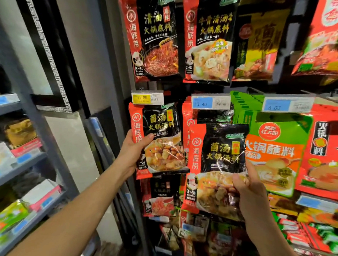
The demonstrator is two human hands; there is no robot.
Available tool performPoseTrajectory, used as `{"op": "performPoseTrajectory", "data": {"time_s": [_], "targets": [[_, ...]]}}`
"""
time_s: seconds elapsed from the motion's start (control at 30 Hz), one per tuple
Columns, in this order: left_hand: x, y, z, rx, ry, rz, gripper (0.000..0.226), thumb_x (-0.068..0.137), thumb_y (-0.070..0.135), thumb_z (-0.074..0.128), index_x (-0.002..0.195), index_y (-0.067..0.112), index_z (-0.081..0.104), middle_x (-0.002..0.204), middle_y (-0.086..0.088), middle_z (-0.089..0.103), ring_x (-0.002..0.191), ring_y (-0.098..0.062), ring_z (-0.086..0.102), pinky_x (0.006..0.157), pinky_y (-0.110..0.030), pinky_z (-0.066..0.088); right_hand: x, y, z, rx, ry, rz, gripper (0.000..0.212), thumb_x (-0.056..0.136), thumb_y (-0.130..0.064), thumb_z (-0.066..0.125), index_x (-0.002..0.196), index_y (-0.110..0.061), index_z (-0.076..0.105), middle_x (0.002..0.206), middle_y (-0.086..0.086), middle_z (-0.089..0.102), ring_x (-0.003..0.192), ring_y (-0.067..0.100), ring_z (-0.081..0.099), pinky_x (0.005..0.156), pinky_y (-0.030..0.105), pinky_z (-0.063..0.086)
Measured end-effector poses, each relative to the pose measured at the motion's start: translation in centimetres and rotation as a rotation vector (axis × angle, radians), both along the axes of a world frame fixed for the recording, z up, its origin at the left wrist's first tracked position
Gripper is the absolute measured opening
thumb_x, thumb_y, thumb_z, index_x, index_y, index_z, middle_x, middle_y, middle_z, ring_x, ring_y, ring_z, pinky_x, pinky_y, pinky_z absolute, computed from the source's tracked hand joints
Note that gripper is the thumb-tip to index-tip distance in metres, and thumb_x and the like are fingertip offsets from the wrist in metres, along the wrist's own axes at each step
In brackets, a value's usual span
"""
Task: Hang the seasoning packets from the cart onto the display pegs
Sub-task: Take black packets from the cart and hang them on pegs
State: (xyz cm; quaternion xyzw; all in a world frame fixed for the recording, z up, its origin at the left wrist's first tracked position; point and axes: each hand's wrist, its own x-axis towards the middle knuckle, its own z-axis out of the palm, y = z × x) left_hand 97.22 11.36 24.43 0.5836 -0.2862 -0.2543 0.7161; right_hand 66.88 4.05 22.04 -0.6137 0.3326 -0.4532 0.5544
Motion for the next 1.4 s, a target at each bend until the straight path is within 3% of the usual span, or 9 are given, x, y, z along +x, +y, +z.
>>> {"op": "performPoseTrajectory", "data": {"time_s": [0.1,0.23,0.4,0.63,0.87,1.1,1.23,1.3,1.4], "targets": [[0.1,-0.8,0.0,-0.021,-0.029,-0.005,0.050,0.085,0.022,0.081,0.127,0.022,0.054,0.120,-0.015,0.069,0.108,-0.030,0.070,0.088,-0.042,0.058,-0.2,-0.2,-0.1,-0.026,-0.023,-0.033,0.070,0.087,-0.042,0.054,0.155,-0.039,0.039,0.149,-0.020,0.038,0.148,0.012,0.032,0.123,0.048,0.028],[-0.1,-0.7,-1.4,-0.037,0.017,-0.031,0.058,0.087,0.020,0.078,0.137,0.023,0.049,0.121,-0.013,0.069,0.103,-0.028,0.073,0.081,-0.039,0.060,-0.9,-0.9,-0.9,-0.045,-0.018,-0.065,0.057,0.106,-0.018,0.052,0.158,-0.035,0.035,0.147,-0.023,0.032,0.150,0.009,0.027,0.125,0.046,0.024],[-0.5,-0.2,-2.5,-0.069,0.015,-0.044,0.059,0.088,0.018,0.075,0.139,0.021,0.048,0.119,-0.012,0.070,0.096,-0.023,0.075,0.073,-0.032,0.061,-1.4,-1.6,-0.8,-0.055,0.002,-0.096,0.057,0.106,-0.018,0.052,0.158,-0.032,0.035,0.145,-0.024,0.031,0.145,0.004,0.025,0.125,0.045,0.022],[0.5,-1.8,-1.4,-0.067,0.072,-0.051,0.068,0.076,0.029,0.083,0.135,0.021,0.050,0.129,-0.021,0.065,0.105,-0.035,0.072,0.091,-0.054,0.059,-1.1,-1.3,0.0,-0.075,0.017,-0.080,0.058,0.106,-0.015,0.051,0.158,-0.033,0.034,0.144,-0.028,0.030,0.149,0.009,0.027,0.124,0.042,0.024],[0.6,-2.6,-1.4,-0.028,0.154,-0.093,0.057,0.090,0.023,0.076,0.137,0.012,0.047,0.132,-0.026,0.062,0.101,-0.036,0.073,0.074,-0.044,0.063,-1.4,-0.9,0.3,-0.060,0.026,-0.089,0.058,0.106,-0.016,0.051,0.158,-0.034,0.033,0.146,-0.026,0.029,0.142,0.002,0.024,0.119,0.034,0.022],[1.4,-3.0,-1.2,0.058,0.140,-0.035,0.059,0.087,0.026,0.080,0.135,0.011,0.049,0.121,-0.021,0.069,0.100,-0.036,0.073,0.076,-0.044,0.062,-1.5,-0.8,0.2,-0.061,0.034,-0.078,0.059,0.106,-0.016,0.050,0.159,-0.036,0.031,0.146,-0.027,0.027,0.141,0.000,0.022,0.118,0.033,0.021],[2.7,-4.1,-1.5,0.197,0.000,0.040,0.094,0.069,0.053,0.087,0.138,0.002,0.048,0.094,-0.008,0.069,0.072,-0.021,0.070,0.058,-0.033,0.056,-1.0,-0.6,-0.1,-0.049,0.060,-0.068,0.061,0.104,-0.020,0.053,0.158,-0.040,0.033,0.151,-0.024,0.029,0.148,0.013,0.030,0.123,0.043,0.025],[3.5,-4.9,-2.5,0.249,-0.023,0.086,0.107,0.061,0.066,0.085,0.137,0.000,0.048,0.097,-0.005,0.069,0.078,-0.017,0.067,0.065,-0.031,0.056,-0.7,-0.4,0.0,-0.042,0.059,-0.057,0.060,0.104,-0.019,0.053,0.157,-0.041,0.034,0.152,-0.024,0.030,0.148,0.013,0.030,0.122,0.042,0.025],[1.6,-4.0,-1.8,0.341,-0.074,0.209,0.080,0.077,0.051,0.083,0.132,0.007,0.045,0.120,-0.010,0.066,0.101,-0.024,0.066,0.090,-0.042,0.054,-0.2,-0.2,0.1,-0.053,0.072,-0.021,0.061,0.105,-0.014,0.050,0.157,-0.039,0.032,0.148,-0.025,0.028,0.141,0.004,0.025,0.114,0.031,0.023]]}}
